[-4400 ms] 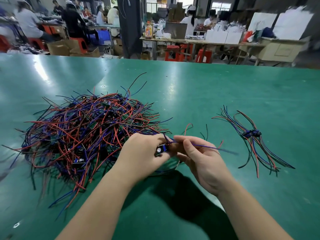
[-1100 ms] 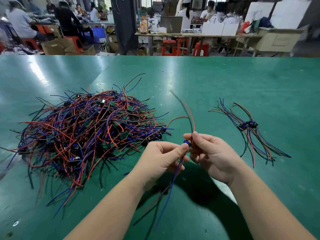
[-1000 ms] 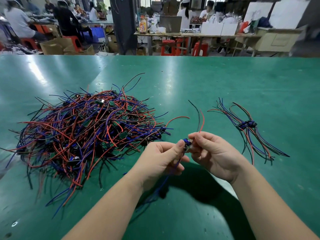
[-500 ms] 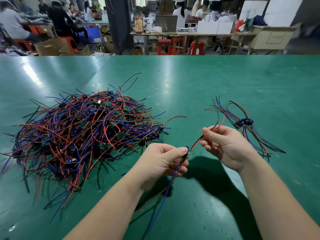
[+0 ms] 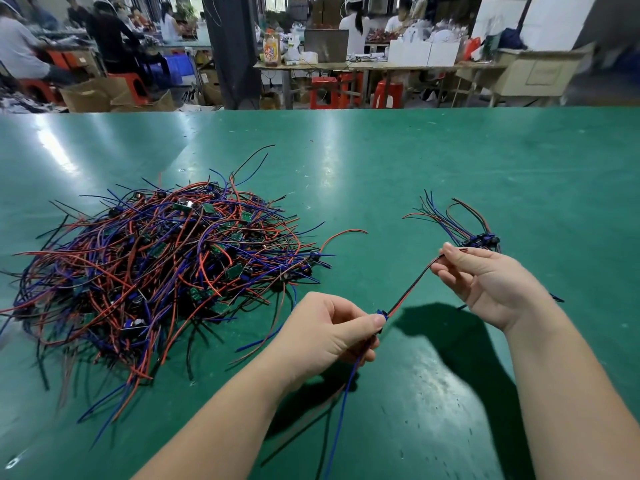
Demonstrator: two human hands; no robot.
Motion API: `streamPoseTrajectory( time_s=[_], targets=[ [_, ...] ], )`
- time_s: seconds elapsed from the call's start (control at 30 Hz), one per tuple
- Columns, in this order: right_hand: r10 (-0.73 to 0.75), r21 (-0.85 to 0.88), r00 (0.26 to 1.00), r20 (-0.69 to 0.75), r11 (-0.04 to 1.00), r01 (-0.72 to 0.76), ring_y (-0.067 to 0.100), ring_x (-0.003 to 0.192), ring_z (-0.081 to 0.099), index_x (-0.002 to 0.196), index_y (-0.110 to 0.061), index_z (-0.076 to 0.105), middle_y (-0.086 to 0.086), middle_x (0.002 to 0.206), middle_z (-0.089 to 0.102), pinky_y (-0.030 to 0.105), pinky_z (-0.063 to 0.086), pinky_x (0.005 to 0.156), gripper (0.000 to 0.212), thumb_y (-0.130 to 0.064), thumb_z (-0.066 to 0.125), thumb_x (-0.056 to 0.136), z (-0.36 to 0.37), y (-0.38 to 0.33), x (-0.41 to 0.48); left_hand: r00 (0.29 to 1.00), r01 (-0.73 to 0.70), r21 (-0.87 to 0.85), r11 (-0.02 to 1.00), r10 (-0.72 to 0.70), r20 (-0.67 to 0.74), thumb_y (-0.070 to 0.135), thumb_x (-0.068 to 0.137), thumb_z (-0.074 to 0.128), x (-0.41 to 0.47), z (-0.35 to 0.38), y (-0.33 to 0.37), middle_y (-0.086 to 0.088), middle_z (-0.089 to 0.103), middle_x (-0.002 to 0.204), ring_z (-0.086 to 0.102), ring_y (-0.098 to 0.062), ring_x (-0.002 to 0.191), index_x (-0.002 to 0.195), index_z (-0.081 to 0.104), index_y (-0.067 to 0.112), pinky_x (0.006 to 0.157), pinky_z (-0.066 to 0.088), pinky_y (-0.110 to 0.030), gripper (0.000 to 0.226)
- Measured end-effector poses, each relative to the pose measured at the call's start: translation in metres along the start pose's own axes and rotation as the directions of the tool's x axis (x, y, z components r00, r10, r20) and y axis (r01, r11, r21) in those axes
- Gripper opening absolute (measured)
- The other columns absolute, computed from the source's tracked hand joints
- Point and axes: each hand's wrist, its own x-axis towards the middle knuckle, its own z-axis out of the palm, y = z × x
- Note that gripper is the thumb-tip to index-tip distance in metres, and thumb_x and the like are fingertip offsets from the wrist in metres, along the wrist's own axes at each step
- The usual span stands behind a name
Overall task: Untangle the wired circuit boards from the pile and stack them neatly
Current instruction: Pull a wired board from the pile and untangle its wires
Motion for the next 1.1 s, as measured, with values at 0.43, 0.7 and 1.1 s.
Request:
streamPoseTrajectory(
  time_s=[0.43,0.7,1.1],
  targets=[
    [0.125,0.033,0.987,-0.097,0.992,-0.122,0.013,0.045,0.065,0.078,0.002,0.057,0.005,0.047,0.062,0.016,0.049,0.040,0.025,-0.017,0.055,0.095,-0.004,-0.004,0.004,1.000,-0.020,0.158,0.987,0.023,-0.017,0.027,0.080,0.075,0.005,-0.001,-0.008,-0.010,0.068,0.063,0.066,-0.021,0.055,0.063,0.070,0.013,0.049,0.049,-0.022,0.022],
    [0.127,0.155,0.990,-0.054,0.981,-0.117,0.011,0.046,0.066,0.077,0.001,0.056,0.004,0.048,0.063,0.015,0.049,0.040,0.028,-0.018,0.050,0.097,0.002,0.000,0.004,0.999,-0.041,0.092,0.995,0.043,-0.014,0.018,0.083,0.072,0.003,-0.001,-0.005,-0.008,0.068,0.064,0.065,-0.018,0.055,0.064,0.069,0.009,0.051,0.052,-0.024,0.021],
    [0.307,-0.126,0.911,0.276,0.951,-0.282,0.012,0.052,0.052,0.111,-0.001,0.057,0.005,0.066,0.058,0.018,0.045,0.043,0.032,-0.025,0.048,0.093,0.025,0.019,-0.010,0.980,-0.122,-0.127,0.984,0.100,-0.171,0.016,0.088,0.063,0.003,-0.002,0.003,-0.004,0.068,0.061,0.065,-0.014,0.052,0.070,0.067,0.008,0.052,0.054,-0.022,0.020]
  ],
)
